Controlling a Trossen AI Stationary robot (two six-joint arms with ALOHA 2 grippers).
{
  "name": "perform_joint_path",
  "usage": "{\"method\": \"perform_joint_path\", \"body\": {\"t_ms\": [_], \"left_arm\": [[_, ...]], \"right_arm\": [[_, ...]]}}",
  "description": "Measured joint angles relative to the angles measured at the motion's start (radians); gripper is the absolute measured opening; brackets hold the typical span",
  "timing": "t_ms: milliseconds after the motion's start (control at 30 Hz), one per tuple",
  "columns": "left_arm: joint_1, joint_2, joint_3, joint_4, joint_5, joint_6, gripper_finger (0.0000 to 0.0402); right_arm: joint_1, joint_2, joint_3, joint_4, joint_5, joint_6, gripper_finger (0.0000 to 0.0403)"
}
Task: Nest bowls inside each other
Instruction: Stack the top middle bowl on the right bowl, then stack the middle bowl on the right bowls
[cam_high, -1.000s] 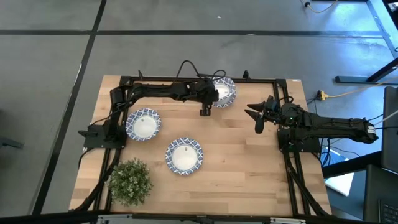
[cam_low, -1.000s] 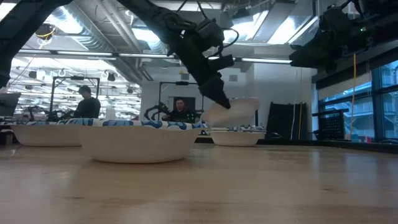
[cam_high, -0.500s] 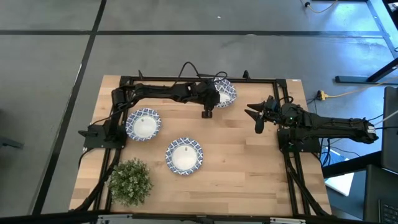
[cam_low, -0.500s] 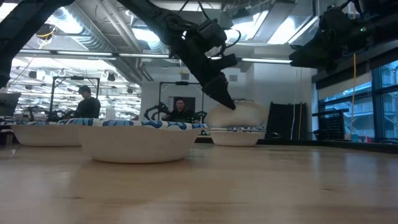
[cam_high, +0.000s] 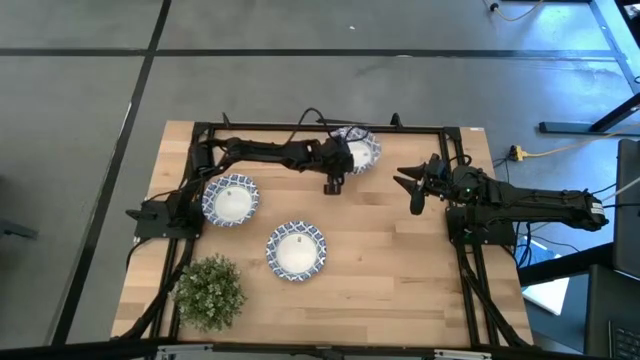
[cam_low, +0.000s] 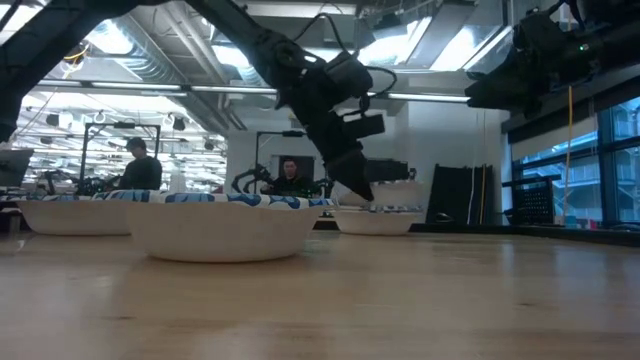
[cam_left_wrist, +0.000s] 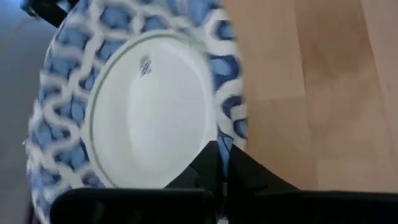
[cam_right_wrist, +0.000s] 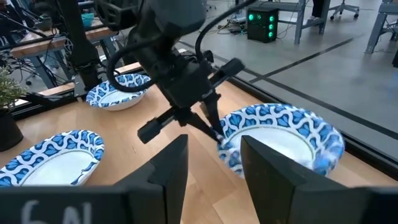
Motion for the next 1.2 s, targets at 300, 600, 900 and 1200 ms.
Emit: {"method": "perform_joint_path", "body": {"t_ms": [300,600,900,1200], "left_arm": [[0.0,0.0,0.0,-0.001,0.019,-0.007,0.0051],[0.0,-0.004,0.008,-0.042,0.019,-0.034,0.0091],[-0.001,-0.009,0.106,-0.155,0.094,-0.056,0.0092],[0.009,-0.067,0.128,-0.209,0.19,-0.053,0.0093]], "right_arm": [[0.0,0.0,0.0,-0.026,0.0,0.001,0.0149],[0.0,0.0,0.0,-0.029,0.0,0.0,0.0149],[0.0,0.0,0.0,-0.03,0.0,0.0,0.0149],[0.0,0.0,0.0,-0.03,0.001,-0.002,0.0149]]}}
